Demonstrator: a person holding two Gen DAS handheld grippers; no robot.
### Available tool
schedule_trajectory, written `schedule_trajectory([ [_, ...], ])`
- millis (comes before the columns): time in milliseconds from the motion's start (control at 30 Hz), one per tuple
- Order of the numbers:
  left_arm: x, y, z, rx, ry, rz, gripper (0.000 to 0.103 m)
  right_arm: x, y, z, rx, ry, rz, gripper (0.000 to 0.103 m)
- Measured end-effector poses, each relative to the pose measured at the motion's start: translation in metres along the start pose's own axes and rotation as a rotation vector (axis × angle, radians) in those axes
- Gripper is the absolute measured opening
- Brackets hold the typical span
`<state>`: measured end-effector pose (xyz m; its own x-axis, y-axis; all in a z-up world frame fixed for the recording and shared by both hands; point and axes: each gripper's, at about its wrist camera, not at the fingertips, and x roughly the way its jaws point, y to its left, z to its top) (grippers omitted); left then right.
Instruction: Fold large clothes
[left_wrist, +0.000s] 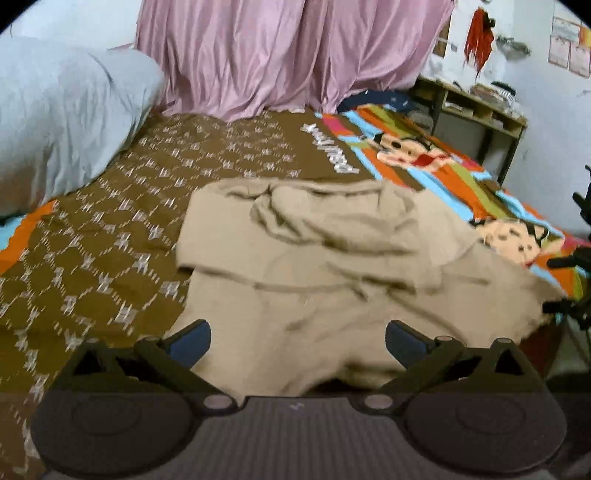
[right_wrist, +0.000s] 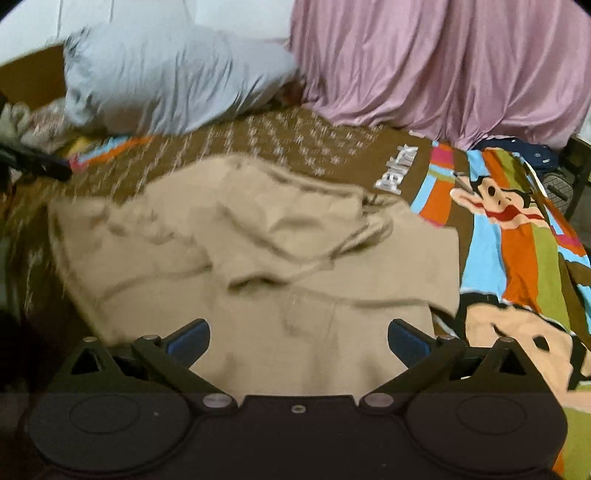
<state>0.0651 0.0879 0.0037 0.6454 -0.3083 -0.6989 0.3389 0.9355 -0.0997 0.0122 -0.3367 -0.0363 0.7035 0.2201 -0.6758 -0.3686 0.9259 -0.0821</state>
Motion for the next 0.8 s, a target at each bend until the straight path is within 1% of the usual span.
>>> schedule_trajectory([
  [100,-0.008,0.004,-0.015,0.002,0.028,0.031,0.103,-0.009,0.004,-0.012,-0.015,0.036,0.001,0.102],
  [167,-0.007,0.005,-0.022,0.023,0.039,0.060,0.103,-0.014,0.004,-0.019,-0.015,0.051,-0.008,0.102],
  [333,0.000,0.001,-0.032,0.109,0.067,0.146,0.103,-0.019,0.003,-0.034,-0.041,0.092,-0.041,0.102],
  [400,0.008,-0.004,-0.032,0.153,0.080,0.201,0.102,-0.020,0.002,-0.040,-0.058,0.105,-0.057,0.102],
  [467,0.016,-0.005,-0.034,0.196,0.085,0.246,0.101,-0.018,0.002,-0.045,-0.071,0.121,-0.087,0.102],
  [533,0.022,-0.003,-0.034,0.217,0.102,0.288,0.101,-0.013,0.003,-0.049,-0.101,0.142,-0.139,0.102],
  [600,0.024,0.002,-0.033,0.201,0.108,0.318,0.101,-0.010,0.004,-0.053,-0.132,0.161,-0.172,0.102],
  [700,0.020,0.015,-0.029,0.135,0.079,0.310,0.099,-0.009,0.003,-0.060,-0.166,0.161,-0.209,0.101],
  [767,0.016,0.020,-0.026,0.102,0.053,0.307,0.094,-0.008,-0.002,-0.063,-0.148,0.151,-0.233,0.095],
  [800,0.015,0.020,-0.025,0.098,0.041,0.306,0.094,-0.008,-0.007,-0.063,-0.130,0.142,-0.231,0.095],
])
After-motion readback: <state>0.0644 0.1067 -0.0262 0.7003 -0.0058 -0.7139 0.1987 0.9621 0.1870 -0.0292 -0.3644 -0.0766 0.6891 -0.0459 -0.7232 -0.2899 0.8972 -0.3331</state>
